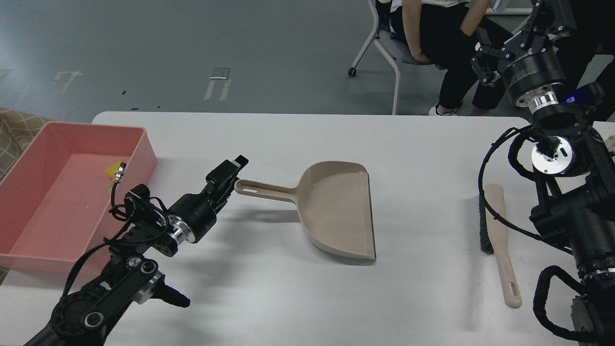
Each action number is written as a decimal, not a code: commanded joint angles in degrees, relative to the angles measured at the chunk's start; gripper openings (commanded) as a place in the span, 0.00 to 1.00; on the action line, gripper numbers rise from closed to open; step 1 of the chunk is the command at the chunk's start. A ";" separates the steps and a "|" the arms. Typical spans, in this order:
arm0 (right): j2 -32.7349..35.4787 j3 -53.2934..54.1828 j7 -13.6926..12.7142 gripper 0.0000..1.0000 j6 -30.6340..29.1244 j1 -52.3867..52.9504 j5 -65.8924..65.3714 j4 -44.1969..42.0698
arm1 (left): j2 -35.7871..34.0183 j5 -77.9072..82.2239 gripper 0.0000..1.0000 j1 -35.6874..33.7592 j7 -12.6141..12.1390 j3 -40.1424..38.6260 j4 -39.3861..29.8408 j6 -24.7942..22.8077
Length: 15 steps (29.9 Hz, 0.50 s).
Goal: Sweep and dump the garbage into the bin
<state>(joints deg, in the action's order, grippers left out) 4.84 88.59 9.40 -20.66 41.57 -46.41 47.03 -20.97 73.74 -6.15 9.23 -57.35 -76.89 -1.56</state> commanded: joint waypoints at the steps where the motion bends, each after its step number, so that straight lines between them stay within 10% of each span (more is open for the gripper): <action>1: -0.09 0.00 0.00 1.00 0.01 -0.08 0.00 -0.01 | -2.84 -0.17 0.78 0.26 0.08 -0.39 -0.02 -0.02; 15: -0.09 0.00 -0.17 1.00 0.01 0.00 -0.09 -0.01 | -12.68 -8.34 0.80 -3.51 0.17 -2.32 -2.48 -0.11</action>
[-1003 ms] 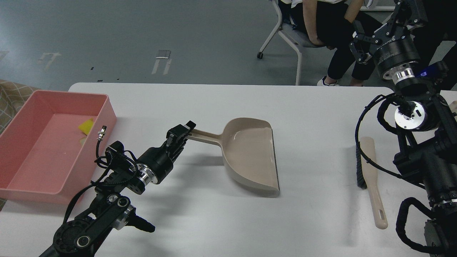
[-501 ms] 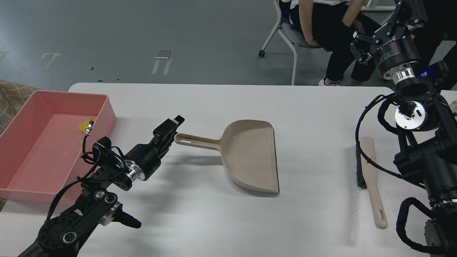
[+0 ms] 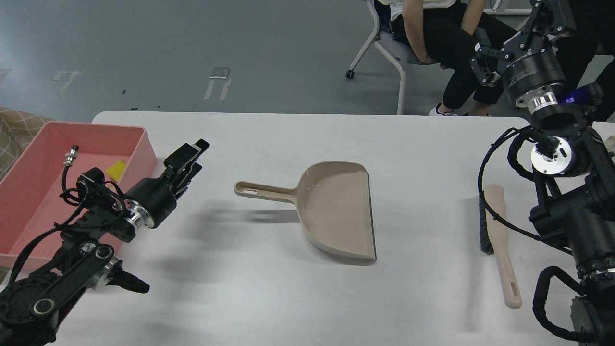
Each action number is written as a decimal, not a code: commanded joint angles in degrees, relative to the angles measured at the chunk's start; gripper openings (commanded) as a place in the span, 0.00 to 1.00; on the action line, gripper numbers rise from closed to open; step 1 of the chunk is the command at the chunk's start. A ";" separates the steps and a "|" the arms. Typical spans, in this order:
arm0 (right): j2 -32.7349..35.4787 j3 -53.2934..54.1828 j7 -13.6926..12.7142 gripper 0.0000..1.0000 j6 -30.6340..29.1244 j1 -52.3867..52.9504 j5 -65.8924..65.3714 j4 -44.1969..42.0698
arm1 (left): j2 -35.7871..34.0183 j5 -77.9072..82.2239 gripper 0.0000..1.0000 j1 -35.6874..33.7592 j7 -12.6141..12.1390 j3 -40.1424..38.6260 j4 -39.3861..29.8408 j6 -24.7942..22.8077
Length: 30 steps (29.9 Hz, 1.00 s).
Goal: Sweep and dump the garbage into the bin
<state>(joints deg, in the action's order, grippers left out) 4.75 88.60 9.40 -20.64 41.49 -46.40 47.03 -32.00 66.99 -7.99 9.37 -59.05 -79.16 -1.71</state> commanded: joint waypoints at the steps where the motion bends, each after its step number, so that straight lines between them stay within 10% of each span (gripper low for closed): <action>1: 0.00 -0.09 -0.25 1.00 0.51 0.08 -0.09 -0.01 | -2.27 -2.90 0.80 -2.63 0.03 -1.75 -0.21 0.04; 11: -0.26 -0.09 -0.08 1.00 1.04 -0.45 -0.09 -0.63 | -1.93 -12.93 0.89 -8.35 0.29 -11.26 0.76 1.44; 19: -0.53 0.52 -0.08 1.00 0.95 0.78 0.17 0.25 | 0.44 -13.02 0.89 -16.25 -2.26 -10.99 6.36 19.54; 30: -0.53 0.09 -1.05 1.00 0.17 4.47 1.75 -0.19 | 8.62 -13.37 0.67 -28.04 3.28 -8.54 24.57 11.12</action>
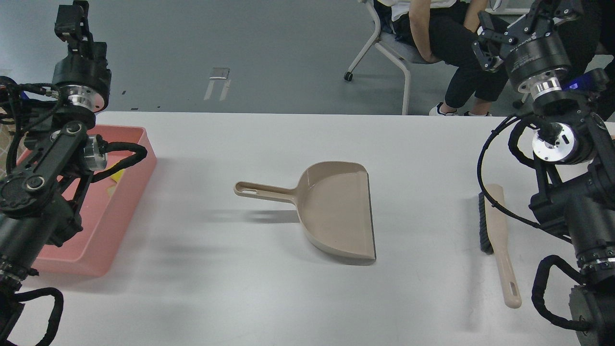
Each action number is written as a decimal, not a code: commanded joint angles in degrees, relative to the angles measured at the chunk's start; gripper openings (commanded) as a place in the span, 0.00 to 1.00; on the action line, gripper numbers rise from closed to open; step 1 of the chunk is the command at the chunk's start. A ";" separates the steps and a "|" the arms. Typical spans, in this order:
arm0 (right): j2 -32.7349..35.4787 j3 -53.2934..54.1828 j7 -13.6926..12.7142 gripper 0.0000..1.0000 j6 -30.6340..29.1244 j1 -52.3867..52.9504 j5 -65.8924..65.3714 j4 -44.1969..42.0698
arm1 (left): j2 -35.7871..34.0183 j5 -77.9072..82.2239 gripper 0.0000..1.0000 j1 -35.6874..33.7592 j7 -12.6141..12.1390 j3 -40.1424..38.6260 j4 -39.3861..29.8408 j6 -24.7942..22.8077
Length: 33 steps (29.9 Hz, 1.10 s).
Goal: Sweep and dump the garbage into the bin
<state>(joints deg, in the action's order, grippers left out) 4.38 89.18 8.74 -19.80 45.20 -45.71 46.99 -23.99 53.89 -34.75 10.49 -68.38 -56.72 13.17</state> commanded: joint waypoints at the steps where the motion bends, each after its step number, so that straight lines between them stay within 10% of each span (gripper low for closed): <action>1: -0.24 -0.85 -0.91 1.00 -1.02 1.46 2.46 -0.58 | 1.83 -0.28 0.67 -1.72 2.68 0.79 3.36 -5.77; 10: -3.41 -4.89 -0.57 1.00 -4.26 13.67 6.60 -20.33 | 5.97 -7.90 0.76 -4.27 1.81 0.71 6.18 -18.88; 33: -4.38 -4.98 2.34 1.00 -5.68 16.50 6.78 -26.07 | 14.41 -20.48 0.98 -7.79 2.07 0.26 11.37 -18.71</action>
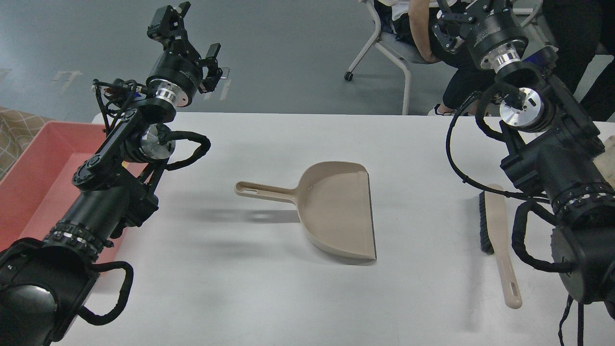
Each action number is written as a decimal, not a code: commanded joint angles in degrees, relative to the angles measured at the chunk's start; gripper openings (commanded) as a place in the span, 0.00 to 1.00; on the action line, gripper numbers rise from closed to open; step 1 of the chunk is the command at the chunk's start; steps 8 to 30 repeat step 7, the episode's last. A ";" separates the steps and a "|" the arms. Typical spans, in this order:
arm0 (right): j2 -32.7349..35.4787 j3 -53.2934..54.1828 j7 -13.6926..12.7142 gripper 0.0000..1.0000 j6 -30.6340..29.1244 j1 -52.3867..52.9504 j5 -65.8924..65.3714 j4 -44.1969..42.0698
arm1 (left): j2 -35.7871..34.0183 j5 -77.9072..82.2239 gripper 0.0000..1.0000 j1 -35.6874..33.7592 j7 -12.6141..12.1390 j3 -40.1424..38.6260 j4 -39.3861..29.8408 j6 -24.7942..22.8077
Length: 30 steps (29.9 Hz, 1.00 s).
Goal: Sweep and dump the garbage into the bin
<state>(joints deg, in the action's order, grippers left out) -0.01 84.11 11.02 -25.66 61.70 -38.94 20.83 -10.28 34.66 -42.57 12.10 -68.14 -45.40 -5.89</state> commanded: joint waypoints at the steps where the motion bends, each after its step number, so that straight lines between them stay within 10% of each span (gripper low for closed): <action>1: 0.01 0.01 0.06 1.00 0.18 0.00 0.00 0.09 | 1.05 -2.04 0.98 0.03 0.04 0.29 0.05 0.43; 30: 0.01 0.01 0.06 1.00 0.09 -0.18 0.00 0.44 | 1.23 -2.76 0.98 0.12 0.21 0.47 0.05 0.35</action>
